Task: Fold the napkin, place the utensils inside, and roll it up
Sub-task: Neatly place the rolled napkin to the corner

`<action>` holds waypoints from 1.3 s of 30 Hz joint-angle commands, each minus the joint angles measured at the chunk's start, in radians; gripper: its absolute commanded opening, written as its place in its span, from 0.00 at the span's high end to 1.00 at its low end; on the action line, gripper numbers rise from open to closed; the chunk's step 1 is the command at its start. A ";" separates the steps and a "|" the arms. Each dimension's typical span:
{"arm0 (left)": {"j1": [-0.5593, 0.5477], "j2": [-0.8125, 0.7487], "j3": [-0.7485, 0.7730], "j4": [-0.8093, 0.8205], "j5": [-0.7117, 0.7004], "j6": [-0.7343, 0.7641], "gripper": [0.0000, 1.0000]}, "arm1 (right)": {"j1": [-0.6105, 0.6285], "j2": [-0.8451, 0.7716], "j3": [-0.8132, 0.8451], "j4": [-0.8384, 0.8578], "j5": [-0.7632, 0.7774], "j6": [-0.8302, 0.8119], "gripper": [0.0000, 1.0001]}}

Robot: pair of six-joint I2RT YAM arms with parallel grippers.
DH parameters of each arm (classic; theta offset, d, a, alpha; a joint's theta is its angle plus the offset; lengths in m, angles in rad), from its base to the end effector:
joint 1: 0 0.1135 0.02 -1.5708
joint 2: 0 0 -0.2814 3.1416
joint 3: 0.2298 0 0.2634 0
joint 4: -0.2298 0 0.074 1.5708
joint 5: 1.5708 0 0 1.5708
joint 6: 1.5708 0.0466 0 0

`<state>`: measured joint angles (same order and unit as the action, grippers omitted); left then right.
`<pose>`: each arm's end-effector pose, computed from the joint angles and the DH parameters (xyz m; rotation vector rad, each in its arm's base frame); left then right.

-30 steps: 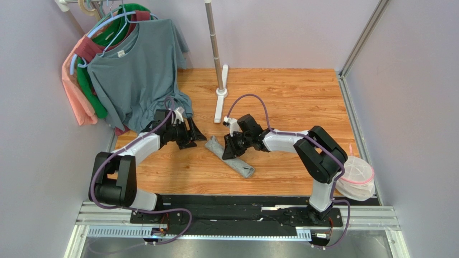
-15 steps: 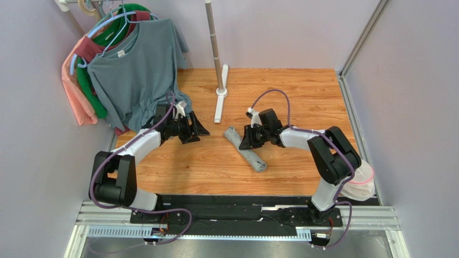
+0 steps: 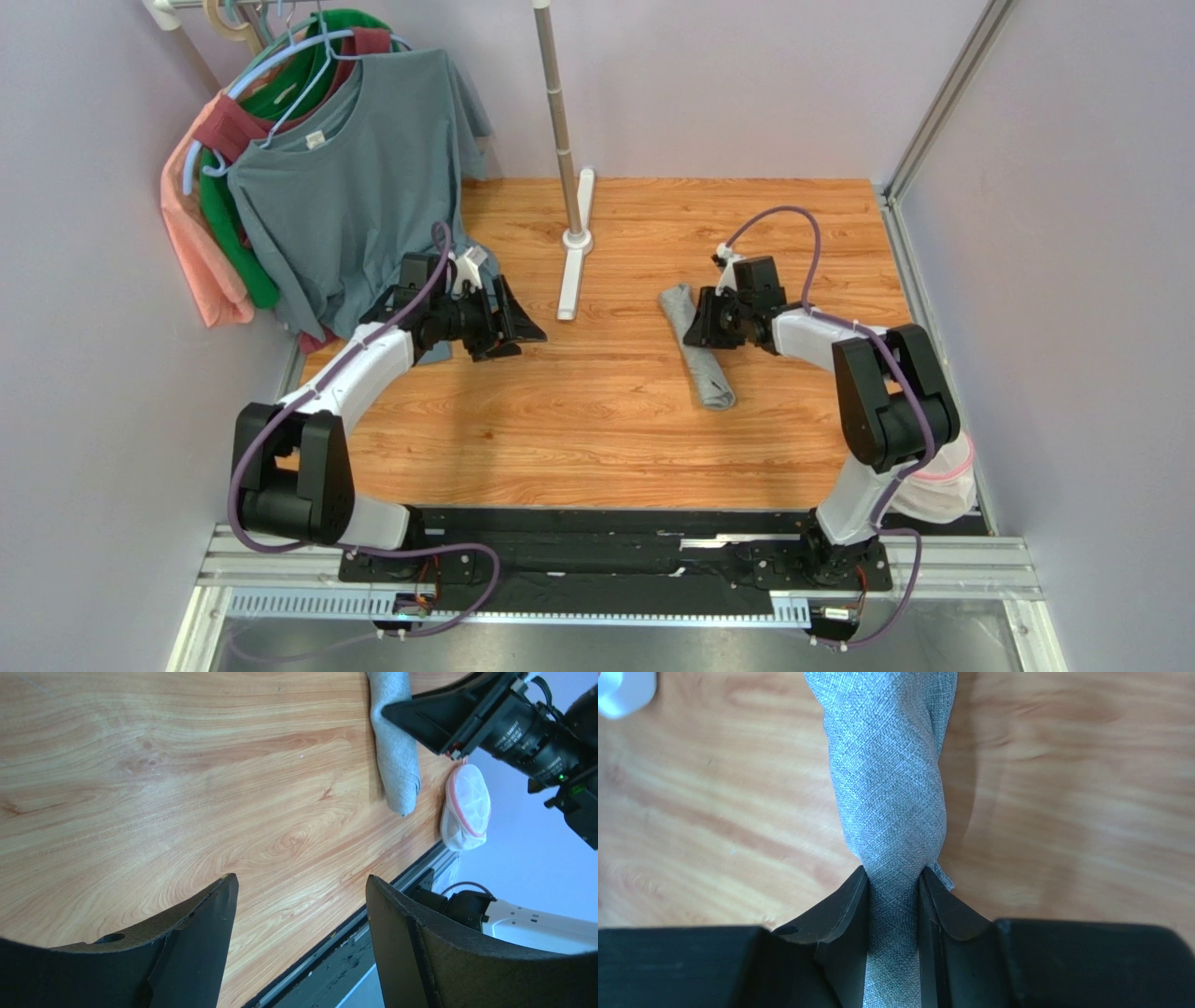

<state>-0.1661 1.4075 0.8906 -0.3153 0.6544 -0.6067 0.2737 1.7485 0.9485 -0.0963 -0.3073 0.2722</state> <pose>0.2927 -0.0778 0.2345 -0.2225 2.4749 -1.1339 0.3480 0.1123 0.1558 -0.1379 2.5054 0.6105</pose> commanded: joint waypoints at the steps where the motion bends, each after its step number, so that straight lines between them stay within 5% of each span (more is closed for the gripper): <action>1: 0.000 -0.047 0.067 -0.059 0.028 0.042 0.25 | -0.042 0.039 0.064 -0.026 0.102 -0.030 0.85; 12: 0.036 -0.048 0.113 -0.097 0.047 0.070 0.25 | -0.152 0.210 0.300 -0.074 0.077 0.030 0.84; 21: 0.059 -0.054 0.111 -0.099 0.047 0.071 0.25 | -0.176 0.241 0.325 -0.080 0.120 0.071 0.80; 26: 0.063 -0.056 0.111 -0.107 0.044 0.081 0.23 | -0.176 0.201 0.300 -0.056 0.044 0.045 0.55; 34: 0.094 -0.103 0.111 -0.123 -0.006 0.105 0.19 | -0.169 0.114 0.318 -0.062 -0.038 -0.002 0.39; 36: 0.105 -0.134 0.116 -0.139 -0.030 0.116 0.16 | -0.168 0.073 0.326 -0.068 -0.041 -0.013 0.12; 37: 0.115 -0.146 0.119 -0.151 -0.047 0.119 0.04 | -0.168 0.059 0.335 -0.075 -0.049 -0.017 0.12; 39: 0.129 -0.185 0.123 -0.174 -0.077 0.130 0.04 | -0.168 0.005 0.345 -0.091 -0.059 -0.024 0.12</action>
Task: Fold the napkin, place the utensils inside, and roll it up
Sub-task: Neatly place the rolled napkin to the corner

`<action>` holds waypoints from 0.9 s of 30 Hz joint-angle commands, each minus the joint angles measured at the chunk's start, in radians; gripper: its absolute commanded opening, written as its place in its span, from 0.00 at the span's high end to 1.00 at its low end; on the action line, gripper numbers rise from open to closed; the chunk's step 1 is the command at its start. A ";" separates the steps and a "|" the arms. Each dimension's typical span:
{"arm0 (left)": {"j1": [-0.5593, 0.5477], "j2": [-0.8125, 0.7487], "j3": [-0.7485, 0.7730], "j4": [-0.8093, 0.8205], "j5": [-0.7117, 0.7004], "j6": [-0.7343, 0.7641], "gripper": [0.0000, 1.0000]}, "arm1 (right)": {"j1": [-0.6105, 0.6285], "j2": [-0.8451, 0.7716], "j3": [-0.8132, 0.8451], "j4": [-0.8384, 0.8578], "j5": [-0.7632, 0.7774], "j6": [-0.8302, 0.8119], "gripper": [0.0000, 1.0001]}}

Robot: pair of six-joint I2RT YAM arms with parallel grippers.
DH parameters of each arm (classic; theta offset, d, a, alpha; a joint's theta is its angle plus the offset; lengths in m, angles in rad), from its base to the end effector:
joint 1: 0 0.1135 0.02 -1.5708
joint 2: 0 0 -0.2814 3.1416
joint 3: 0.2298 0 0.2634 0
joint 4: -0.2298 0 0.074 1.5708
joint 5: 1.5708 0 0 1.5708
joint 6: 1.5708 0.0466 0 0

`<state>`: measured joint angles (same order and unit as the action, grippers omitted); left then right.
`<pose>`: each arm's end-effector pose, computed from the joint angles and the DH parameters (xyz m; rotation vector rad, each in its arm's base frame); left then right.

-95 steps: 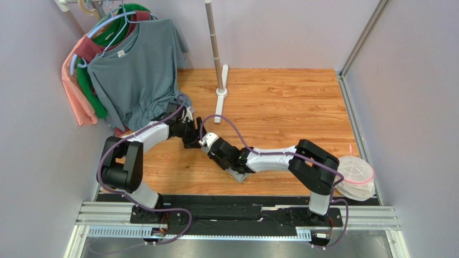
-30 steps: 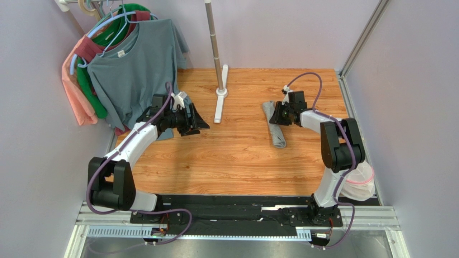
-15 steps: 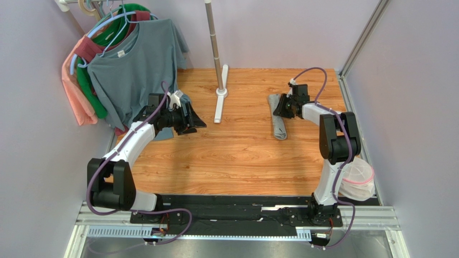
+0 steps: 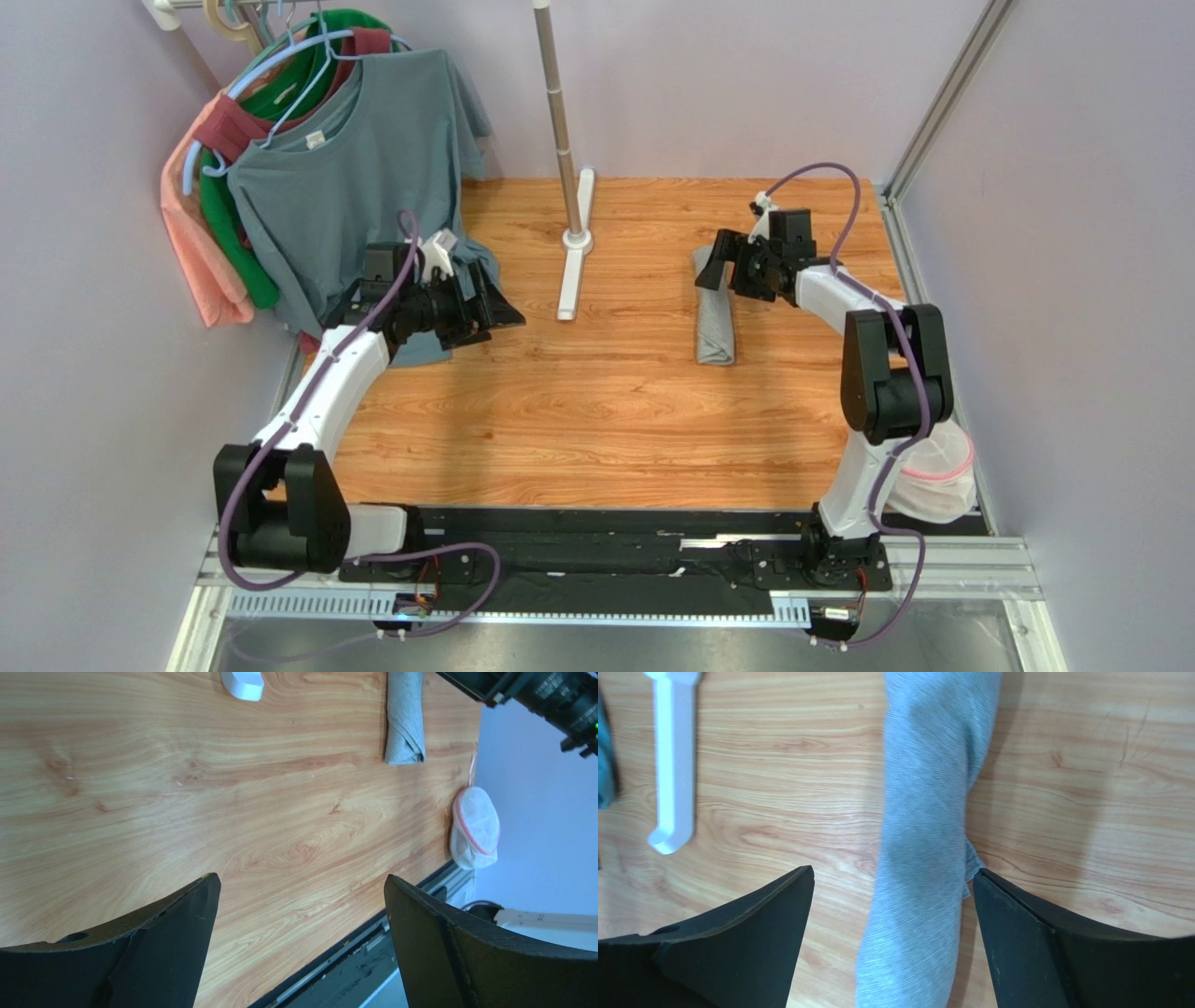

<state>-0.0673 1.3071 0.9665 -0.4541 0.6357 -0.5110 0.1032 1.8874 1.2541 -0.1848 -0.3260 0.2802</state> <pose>0.2840 -0.0469 0.2765 -0.2114 2.3913 -1.0276 0.4268 0.0592 0.1913 0.0569 2.4078 0.5690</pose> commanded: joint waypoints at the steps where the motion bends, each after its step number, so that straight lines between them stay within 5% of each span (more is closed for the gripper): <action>1: 0.038 -0.101 0.046 -0.038 -0.065 0.037 0.04 | 0.003 -0.157 0.034 -0.002 -0.039 -0.026 0.12; 10: 0.149 -0.368 0.052 -0.101 -0.172 0.092 0.04 | 0.016 -0.560 -0.113 -0.074 0.103 -0.029 0.13; 18: 0.158 -0.672 0.006 -0.104 -0.336 0.154 0.04 | 0.056 -1.005 -0.402 -0.090 0.298 -0.044 0.13; 27: 0.158 -0.874 -0.106 -0.123 -0.416 0.174 0.01 | 0.059 -1.183 -0.507 -0.114 0.449 -0.024 0.13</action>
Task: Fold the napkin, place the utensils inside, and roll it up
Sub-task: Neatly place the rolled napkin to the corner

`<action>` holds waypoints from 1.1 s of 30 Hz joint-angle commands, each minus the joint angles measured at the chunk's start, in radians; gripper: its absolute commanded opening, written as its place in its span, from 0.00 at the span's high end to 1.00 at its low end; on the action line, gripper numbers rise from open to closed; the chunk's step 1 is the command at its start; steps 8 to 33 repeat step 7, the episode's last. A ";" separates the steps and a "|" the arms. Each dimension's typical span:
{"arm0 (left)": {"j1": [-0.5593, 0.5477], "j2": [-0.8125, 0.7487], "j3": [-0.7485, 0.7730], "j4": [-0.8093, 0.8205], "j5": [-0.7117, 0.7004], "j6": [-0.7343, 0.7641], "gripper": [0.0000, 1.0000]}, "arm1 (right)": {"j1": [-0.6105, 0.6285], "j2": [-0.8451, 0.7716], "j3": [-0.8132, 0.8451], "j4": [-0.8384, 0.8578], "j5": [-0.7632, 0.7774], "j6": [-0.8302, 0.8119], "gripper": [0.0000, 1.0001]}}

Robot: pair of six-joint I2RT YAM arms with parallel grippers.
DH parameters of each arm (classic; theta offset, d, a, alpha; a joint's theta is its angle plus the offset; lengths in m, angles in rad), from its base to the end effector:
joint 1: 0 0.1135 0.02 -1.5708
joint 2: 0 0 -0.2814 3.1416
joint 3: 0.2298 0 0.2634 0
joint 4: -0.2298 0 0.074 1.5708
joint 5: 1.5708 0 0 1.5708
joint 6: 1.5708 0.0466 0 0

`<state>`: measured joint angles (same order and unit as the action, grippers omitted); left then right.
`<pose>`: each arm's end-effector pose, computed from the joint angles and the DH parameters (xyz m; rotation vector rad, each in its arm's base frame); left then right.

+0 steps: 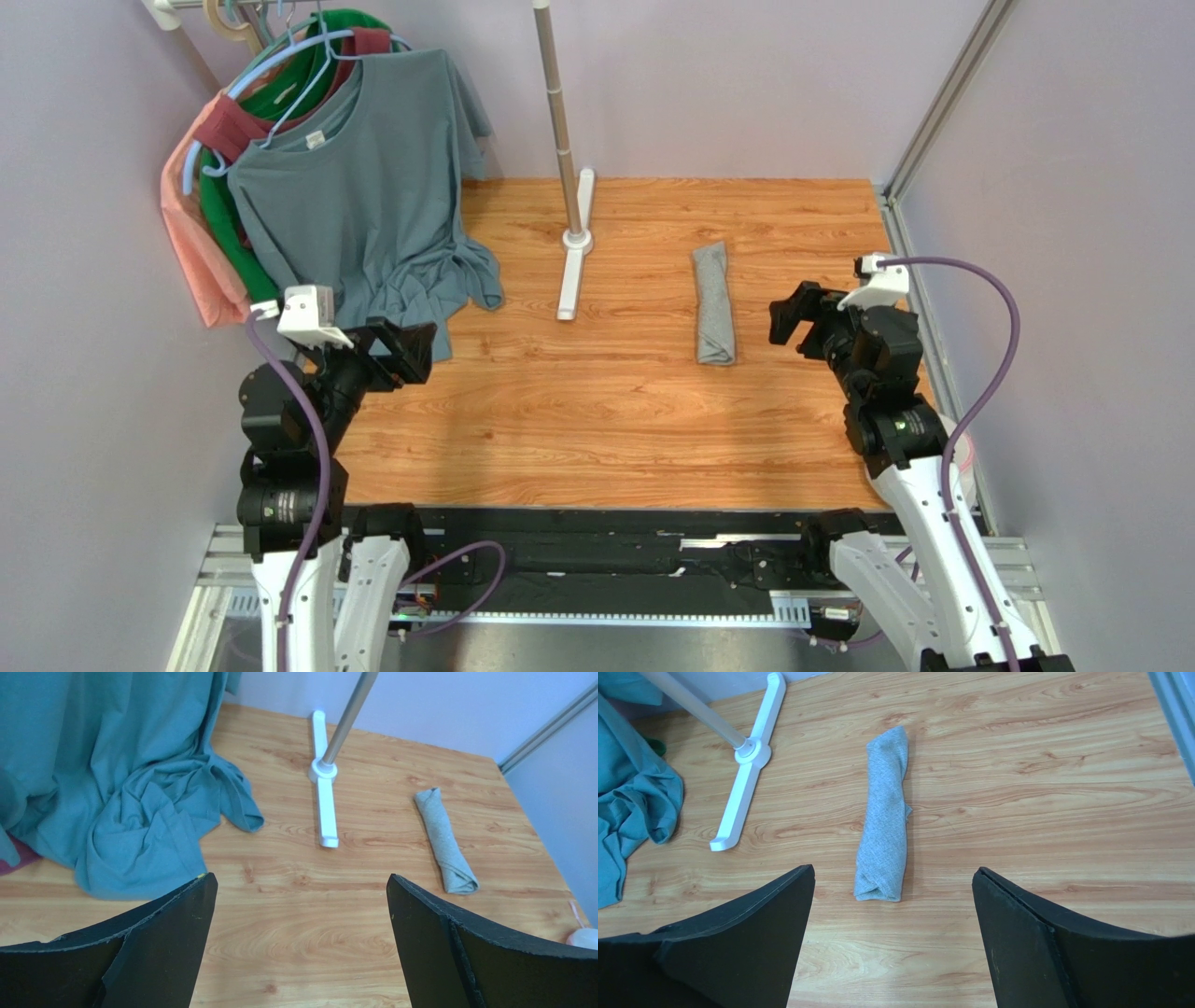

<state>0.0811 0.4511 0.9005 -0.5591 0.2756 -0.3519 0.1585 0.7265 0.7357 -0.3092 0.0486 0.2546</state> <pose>0.0906 -0.0054 0.3886 -0.1572 1.6876 -0.4345 0.1788 0.0263 0.3272 0.1238 1.8733 0.2392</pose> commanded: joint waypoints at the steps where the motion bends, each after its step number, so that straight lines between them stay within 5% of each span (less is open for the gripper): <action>1: 0.008 -0.022 -0.040 -0.016 -0.040 0.014 0.01 | 0.003 -0.022 0.010 0.015 0.060 0.000 0.13; 33: 0.009 -0.048 -0.029 -0.036 -0.030 0.039 0.01 | 0.004 -0.022 0.014 0.016 0.028 0.000 0.13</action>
